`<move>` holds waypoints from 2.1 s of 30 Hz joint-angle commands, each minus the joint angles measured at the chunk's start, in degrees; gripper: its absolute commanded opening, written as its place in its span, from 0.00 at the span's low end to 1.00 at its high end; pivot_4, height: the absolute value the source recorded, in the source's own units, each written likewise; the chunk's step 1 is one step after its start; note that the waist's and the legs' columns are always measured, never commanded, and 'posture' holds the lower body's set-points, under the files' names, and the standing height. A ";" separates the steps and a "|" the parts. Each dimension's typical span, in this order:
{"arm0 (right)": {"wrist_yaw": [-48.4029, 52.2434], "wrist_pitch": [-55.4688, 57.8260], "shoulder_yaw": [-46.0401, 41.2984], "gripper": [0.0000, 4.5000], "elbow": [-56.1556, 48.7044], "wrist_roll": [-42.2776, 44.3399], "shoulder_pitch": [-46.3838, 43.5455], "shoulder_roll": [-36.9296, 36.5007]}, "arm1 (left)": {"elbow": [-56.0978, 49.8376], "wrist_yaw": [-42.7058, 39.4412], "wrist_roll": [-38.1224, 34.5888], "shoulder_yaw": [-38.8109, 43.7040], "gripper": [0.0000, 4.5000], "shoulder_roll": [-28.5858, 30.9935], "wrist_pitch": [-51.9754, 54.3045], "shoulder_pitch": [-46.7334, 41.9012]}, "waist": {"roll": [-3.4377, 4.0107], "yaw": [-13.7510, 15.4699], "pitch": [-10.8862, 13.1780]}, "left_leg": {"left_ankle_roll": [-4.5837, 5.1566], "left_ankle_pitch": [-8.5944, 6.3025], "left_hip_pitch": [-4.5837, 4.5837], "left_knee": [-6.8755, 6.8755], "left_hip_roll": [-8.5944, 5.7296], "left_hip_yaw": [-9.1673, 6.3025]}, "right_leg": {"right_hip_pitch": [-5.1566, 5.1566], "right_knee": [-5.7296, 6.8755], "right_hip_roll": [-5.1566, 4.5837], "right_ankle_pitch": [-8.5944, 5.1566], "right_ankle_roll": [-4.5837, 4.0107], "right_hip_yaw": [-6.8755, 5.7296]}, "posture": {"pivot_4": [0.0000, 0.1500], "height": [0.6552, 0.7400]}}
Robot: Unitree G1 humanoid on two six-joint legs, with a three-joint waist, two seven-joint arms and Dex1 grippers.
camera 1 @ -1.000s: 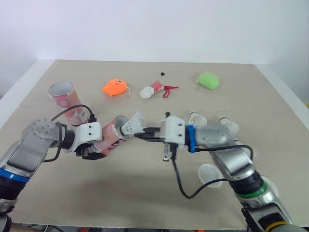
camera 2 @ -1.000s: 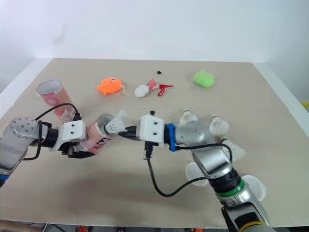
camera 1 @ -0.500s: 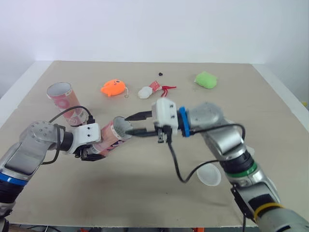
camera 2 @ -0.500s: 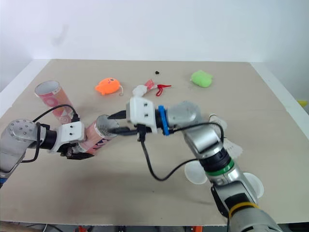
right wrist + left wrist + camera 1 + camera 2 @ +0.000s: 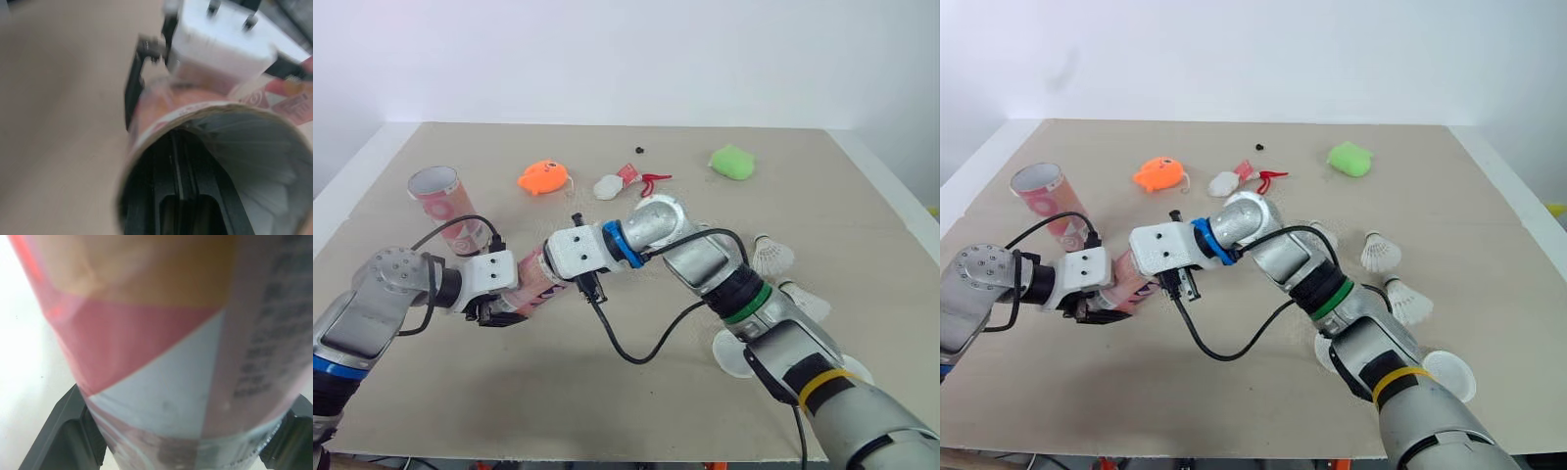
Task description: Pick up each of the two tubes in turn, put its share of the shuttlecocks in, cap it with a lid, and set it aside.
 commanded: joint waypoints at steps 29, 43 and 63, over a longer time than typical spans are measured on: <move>12.06 27.18 -27.69 0.22 -26.45 24.31 15.05 -27.05 | -3.07 8.34 -7.38 4.83 0.75 -13.12 -0.69 -3.33 | 0.02 0.74 0.09 | 0.02 0.05 -0.50 0.17 -0.08 -0.32 | -0.18 0.00 -0.02 0.16 -0.13 -0.15 | 1.00 1.00; 18.36 18.35 -29.90 0.99 -23.93 16.78 38.52 -50.83 | 10.56 31.01 -3.95 -0.42 0.75 -45.25 -23.98 4.68 | 0.14 0.75 0.21 | 0.14 -0.02 -0.75 0.66 -0.34 -0.67 | -0.03 -0.09 -0.02 0.18 0.35 -0.36 | 1.00 1.00; 13.57 10.61 -22.88 0.38 -15.65 9.27 40.60 -44.20 | 23.74 28.74 -1.20 -4.52 0.75 -47.60 -30.44 6.76 | 0.21 0.13 -0.06 | 0.19 0.09 0.32 0.90 -0.60 -0.44 | 0.94 -0.18 -0.12 0.39 0.65 0.17 | 1.00 1.00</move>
